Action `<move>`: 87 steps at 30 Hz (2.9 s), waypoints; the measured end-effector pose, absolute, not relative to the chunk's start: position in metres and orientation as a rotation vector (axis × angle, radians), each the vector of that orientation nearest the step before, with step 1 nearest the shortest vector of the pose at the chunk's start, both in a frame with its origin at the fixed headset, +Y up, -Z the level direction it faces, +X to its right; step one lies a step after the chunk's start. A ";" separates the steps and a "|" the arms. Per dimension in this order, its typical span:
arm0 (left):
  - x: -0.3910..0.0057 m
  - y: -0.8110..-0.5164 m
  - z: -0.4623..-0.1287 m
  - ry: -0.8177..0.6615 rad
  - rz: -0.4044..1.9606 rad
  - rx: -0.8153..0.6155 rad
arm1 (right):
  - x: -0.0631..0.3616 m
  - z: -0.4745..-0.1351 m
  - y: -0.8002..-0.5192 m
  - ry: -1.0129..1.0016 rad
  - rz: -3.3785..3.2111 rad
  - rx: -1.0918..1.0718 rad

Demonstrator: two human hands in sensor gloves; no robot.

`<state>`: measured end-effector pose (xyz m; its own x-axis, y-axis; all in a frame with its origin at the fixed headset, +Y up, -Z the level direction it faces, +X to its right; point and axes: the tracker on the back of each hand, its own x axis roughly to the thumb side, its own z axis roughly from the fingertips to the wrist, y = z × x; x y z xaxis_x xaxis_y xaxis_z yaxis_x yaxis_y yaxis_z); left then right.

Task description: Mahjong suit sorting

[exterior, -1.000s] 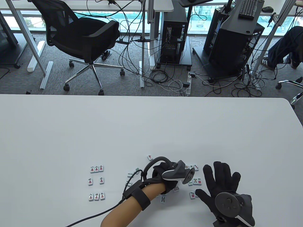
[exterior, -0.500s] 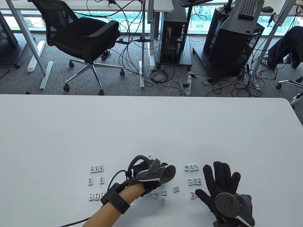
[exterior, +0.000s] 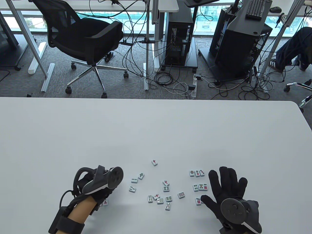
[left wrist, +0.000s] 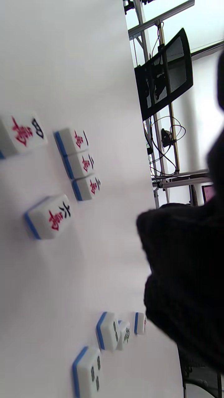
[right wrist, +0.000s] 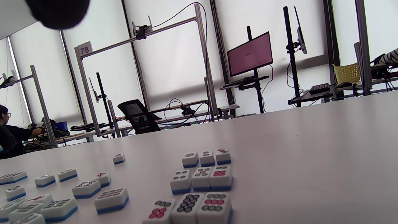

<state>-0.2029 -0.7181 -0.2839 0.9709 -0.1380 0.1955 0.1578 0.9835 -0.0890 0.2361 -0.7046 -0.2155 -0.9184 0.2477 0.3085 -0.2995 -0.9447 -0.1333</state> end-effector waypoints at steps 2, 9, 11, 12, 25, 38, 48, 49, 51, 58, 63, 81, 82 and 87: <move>-0.219 -0.727 -0.283 -0.140 -0.162 -0.121 | 0.236 -0.216 -0.705 -0.257 2.819 0.421; -0.245 -0.742 -0.280 -0.066 -0.170 -0.185 | 0.236 -0.216 -0.705 -0.250 2.823 0.412; -0.245 -0.745 -0.279 -0.068 -0.155 -0.186 | 0.236 -0.216 -0.705 -0.246 2.824 0.410; -0.244 -0.746 -0.278 -0.073 -0.152 -0.183 | 0.236 -0.216 -0.705 -0.242 2.825 0.409; -0.232 -0.764 -0.283 -0.106 -0.230 -0.206 | 0.232 -0.217 -0.706 -0.223 2.827 0.435; -0.256 -0.699 -0.243 -0.057 -0.143 0.060 | 0.233 -0.218 -0.707 -0.194 2.852 0.397; -0.302 -0.631 -0.200 -0.032 0.180 0.367 | 0.234 -0.219 -0.708 -0.184 2.871 0.378; -0.303 -0.634 -0.197 -0.053 0.211 0.369 | 0.234 -0.219 -0.708 -0.182 2.873 0.378; -0.304 -0.643 -0.196 -0.088 0.242 0.350 | 0.233 -0.219 -0.708 -0.181 2.877 0.382; -0.307 -0.681 -0.211 -0.106 0.223 0.229 | 0.230 -0.218 -0.709 -0.166 2.895 0.399; -0.307 -0.689 -0.212 -0.091 0.198 0.243 | 0.229 -0.220 -0.713 -0.137 2.916 0.408; -0.315 -0.694 -0.207 -0.112 0.272 0.289 | 0.149 -0.268 -0.669 -0.190 2.967 0.557; -0.315 -0.693 -0.207 -0.112 0.276 0.292 | 0.141 -0.273 -0.667 -0.193 2.967 0.570; -0.315 -0.692 -0.205 -0.116 0.288 0.307 | 0.059 -0.311 -0.679 -0.110 3.003 0.727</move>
<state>-0.3155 -0.6916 -0.2054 0.9526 0.2612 0.1559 -0.2963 0.9128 0.2809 0.0595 -0.6786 -0.3107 -0.8883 0.0312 0.4581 -0.0648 -0.9962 -0.0577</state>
